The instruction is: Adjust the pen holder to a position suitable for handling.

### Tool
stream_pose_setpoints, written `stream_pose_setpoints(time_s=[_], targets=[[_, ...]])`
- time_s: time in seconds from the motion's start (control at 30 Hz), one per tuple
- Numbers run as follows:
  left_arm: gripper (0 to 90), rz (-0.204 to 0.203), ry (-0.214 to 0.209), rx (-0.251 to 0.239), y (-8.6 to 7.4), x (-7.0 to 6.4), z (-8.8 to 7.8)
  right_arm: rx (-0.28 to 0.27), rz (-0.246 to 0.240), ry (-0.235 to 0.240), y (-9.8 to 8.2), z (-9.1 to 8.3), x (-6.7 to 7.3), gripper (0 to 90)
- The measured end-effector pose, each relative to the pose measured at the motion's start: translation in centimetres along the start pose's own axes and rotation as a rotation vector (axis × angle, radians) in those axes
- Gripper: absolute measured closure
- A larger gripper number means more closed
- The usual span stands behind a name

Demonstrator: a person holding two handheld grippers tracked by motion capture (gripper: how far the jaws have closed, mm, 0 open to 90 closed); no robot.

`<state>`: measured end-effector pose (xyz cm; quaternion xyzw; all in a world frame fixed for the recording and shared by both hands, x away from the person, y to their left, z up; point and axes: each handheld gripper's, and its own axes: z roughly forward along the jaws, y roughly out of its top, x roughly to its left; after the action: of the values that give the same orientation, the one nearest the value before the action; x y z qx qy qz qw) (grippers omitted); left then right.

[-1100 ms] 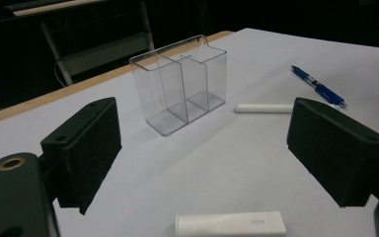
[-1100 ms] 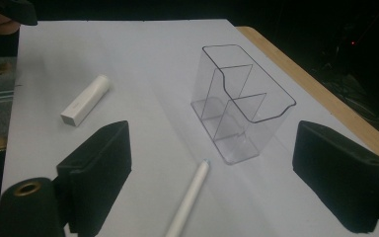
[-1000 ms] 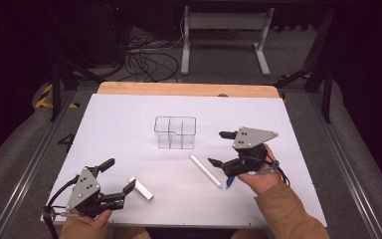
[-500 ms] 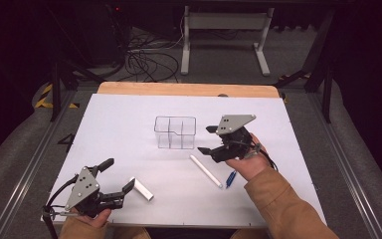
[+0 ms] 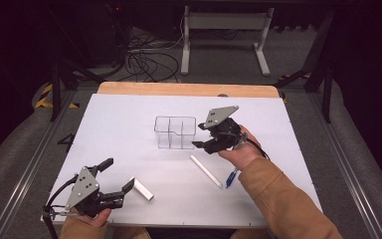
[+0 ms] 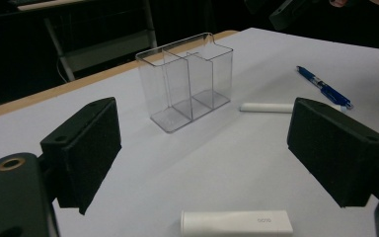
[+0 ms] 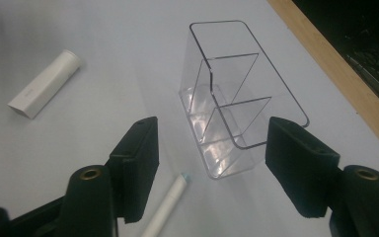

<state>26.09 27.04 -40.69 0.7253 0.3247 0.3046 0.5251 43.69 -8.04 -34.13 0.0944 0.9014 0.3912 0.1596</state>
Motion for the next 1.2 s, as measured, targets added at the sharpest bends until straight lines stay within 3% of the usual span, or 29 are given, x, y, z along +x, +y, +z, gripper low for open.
stream_pose_setpoints(time_s=[0.57, 1.2], targets=[[14.0, -0.015, 0.011, 0.001, -0.1, 0.3, -0.1, 0.107, -0.024, 0.02, 1.1, 3.5, -1.9, 46.1], [14.0, -0.016, 0.008, 0.004, -0.2, 0.3, 0.1, 0.227, -0.059, 0.072, 1.5, 7.3, -1.9, 62.3]])
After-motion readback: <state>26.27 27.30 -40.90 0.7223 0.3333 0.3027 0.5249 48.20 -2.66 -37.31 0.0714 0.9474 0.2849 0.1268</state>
